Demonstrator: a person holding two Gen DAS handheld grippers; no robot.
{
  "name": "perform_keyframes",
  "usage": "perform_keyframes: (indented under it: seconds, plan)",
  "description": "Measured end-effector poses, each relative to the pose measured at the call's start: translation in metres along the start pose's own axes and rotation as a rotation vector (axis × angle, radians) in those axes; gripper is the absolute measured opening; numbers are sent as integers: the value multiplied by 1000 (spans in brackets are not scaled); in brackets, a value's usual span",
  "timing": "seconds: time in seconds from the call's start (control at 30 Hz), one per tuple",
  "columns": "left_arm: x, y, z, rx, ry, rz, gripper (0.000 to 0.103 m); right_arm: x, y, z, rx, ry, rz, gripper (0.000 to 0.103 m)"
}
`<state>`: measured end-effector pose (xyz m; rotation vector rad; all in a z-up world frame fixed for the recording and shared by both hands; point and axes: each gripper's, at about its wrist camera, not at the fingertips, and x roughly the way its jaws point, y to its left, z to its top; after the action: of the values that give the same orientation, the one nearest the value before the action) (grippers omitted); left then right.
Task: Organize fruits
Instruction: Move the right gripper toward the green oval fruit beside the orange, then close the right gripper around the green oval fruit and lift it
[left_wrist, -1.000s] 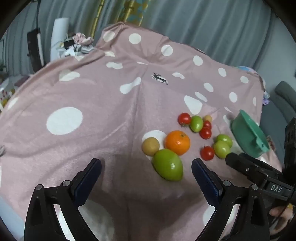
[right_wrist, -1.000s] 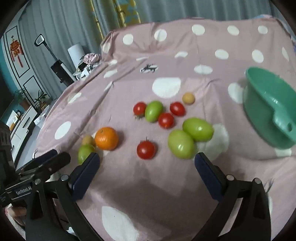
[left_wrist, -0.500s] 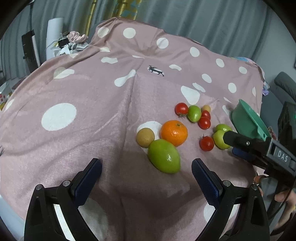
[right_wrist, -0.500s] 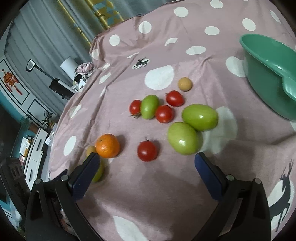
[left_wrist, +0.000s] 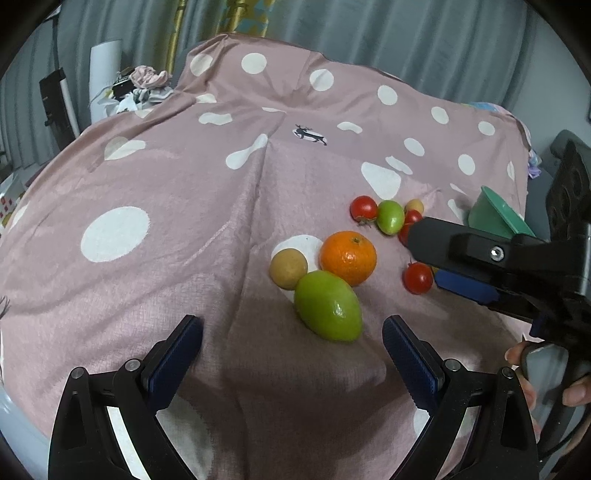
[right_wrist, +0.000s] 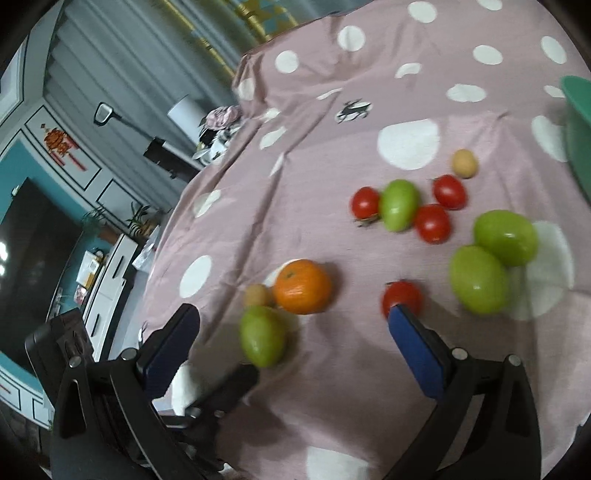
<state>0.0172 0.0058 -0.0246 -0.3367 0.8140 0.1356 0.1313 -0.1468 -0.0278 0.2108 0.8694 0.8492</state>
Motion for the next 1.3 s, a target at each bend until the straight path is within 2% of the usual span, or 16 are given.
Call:
perform_keyframes:
  seconds: [0.13,0.27,0.43,0.67,0.7,0.77,0.87,0.9,1.03,1.17,1.3]
  plan:
    - [1,0,0,20,5,2,98,11,10,-1,-24,43,-21,103]
    - [1,6,1,-7,23,-27,98,18,12,1,-6,96,-13,103]
    - [1,10,2,-36,18,-41,98,25,17,1,-25,130,-13,103]
    - [3,13,3,-23,-9,-56,95,35,22,-4,-35,180,3,101]
    - [3,14,3,-28,-9,-56,91,36,22,-3,-31,185,4,99]
    - [3,19,5,-53,3,-77,88,40,19,-4,-8,202,14,91]
    - [-2,21,8,-59,-16,-82,73,45,15,-5,17,228,-1,76]
    - [-3,19,8,-37,-16,-78,69,46,14,-5,25,228,5,76]
    - [-5,10,6,47,-33,-27,67,50,13,-6,53,247,26,68]
    - [-6,12,7,56,-15,-41,67,53,10,-8,83,273,49,58]
    - [-11,13,8,75,0,-54,67,52,6,-7,138,290,108,56]
